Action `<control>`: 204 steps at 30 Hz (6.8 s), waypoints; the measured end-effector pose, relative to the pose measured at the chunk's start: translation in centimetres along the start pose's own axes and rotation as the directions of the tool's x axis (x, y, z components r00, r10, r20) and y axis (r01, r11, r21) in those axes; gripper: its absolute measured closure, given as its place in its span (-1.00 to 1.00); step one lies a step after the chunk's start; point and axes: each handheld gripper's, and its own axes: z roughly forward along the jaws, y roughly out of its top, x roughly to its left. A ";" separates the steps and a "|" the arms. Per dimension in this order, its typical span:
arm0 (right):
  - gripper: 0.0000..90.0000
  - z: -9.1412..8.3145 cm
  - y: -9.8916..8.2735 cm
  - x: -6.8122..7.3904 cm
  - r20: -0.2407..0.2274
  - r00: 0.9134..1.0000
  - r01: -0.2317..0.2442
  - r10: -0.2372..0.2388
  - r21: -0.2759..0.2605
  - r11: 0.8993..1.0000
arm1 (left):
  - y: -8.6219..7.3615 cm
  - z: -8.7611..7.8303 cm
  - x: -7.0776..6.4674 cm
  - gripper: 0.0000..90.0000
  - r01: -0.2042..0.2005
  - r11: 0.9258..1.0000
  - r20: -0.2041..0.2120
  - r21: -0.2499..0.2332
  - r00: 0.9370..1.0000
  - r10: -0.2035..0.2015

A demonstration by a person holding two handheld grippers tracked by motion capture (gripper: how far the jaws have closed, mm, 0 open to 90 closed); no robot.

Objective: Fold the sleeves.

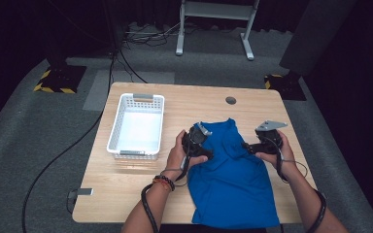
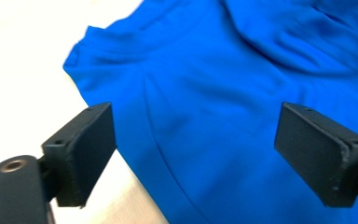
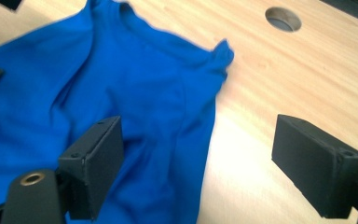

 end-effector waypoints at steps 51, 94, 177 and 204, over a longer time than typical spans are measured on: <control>0.87 8.1 5.7 -1.8 -0.098 0.970 -0.209 0.221 0.120 0.970 | 3.6 3.1 3.6 0.86 0.079 0.997 -0.085 0.008 0.993 -0.079; 0.88 -3.2 0.7 1.6 -0.253 0.962 -0.142 0.107 -0.125 0.982 | -0.5 -5.4 -3.4 0.87 -0.167 0.967 0.024 -0.191 0.984 0.175; 0.89 -6.4 -3.0 4.3 -0.154 0.985 0.058 -0.081 -0.144 0.988 | -2.9 -7.3 -4.2 0.84 -0.239 0.954 0.024 -0.180 0.969 0.247; 0.02 -7.1 -10.0 5.2 -0.170 0.981 0.072 -0.090 -0.110 0.991 | -9.2 -6.9 -3.9 0.06 -0.148 0.982 0.075 -0.116 0.985 0.157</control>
